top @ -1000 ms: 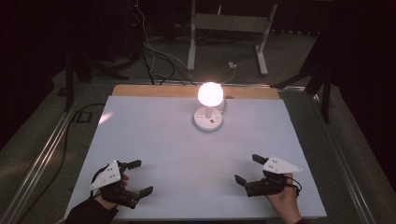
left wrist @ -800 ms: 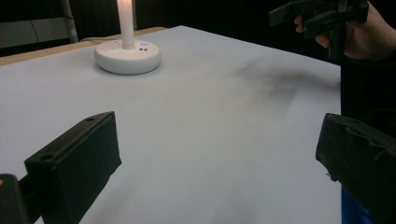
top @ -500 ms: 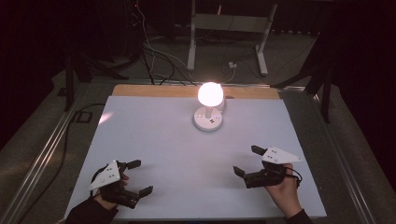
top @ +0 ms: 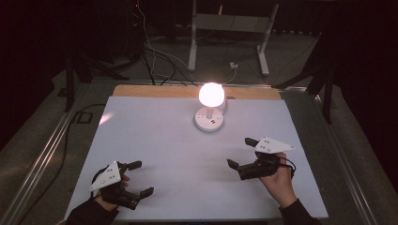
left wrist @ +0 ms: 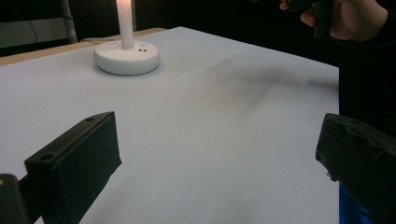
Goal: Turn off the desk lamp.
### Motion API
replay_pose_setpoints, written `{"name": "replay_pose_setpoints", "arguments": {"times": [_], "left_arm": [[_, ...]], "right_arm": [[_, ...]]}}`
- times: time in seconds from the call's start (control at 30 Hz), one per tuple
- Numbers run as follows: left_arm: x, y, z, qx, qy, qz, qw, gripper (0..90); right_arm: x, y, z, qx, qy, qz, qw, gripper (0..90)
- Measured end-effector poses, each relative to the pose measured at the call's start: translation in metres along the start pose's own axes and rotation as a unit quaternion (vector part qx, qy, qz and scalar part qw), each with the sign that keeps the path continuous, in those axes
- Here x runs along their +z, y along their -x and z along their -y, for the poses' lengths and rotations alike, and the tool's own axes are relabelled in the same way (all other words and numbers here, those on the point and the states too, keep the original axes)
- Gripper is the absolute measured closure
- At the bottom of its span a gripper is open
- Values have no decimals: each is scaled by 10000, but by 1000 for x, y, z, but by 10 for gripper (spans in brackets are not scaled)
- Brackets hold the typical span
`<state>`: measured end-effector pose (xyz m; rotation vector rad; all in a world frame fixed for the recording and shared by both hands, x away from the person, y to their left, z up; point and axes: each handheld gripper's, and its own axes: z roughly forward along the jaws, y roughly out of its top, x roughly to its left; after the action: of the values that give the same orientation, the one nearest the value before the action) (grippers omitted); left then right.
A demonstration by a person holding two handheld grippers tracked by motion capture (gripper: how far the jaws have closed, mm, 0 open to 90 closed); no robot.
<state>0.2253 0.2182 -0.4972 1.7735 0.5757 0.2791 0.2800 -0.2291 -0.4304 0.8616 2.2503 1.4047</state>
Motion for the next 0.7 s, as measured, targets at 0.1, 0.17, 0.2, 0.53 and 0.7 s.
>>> {"name": "replay_pose_setpoints", "arguments": {"times": [0.1,0.17,0.2,0.53,0.7], "left_arm": [[0,0,0,0,3,0,10000,5],[0,0,0,2,1,4,10000,5],[0,0,0,0,0,8,10000,4],[0,2,-1,55,28,-26,10000,5],[-1,1,-1,46,23,-26,10000,4]], "right_arm": [[5,2,-7,-16,21,-32,10000,0],[8,2,-11,-32,31,-35,10000,0],[10,3,-13,-35,32,-46,10000,0],[30,8,-30,-58,45,-56,10000,0],[44,12,-37,-37,18,-116,9999,0]]}}
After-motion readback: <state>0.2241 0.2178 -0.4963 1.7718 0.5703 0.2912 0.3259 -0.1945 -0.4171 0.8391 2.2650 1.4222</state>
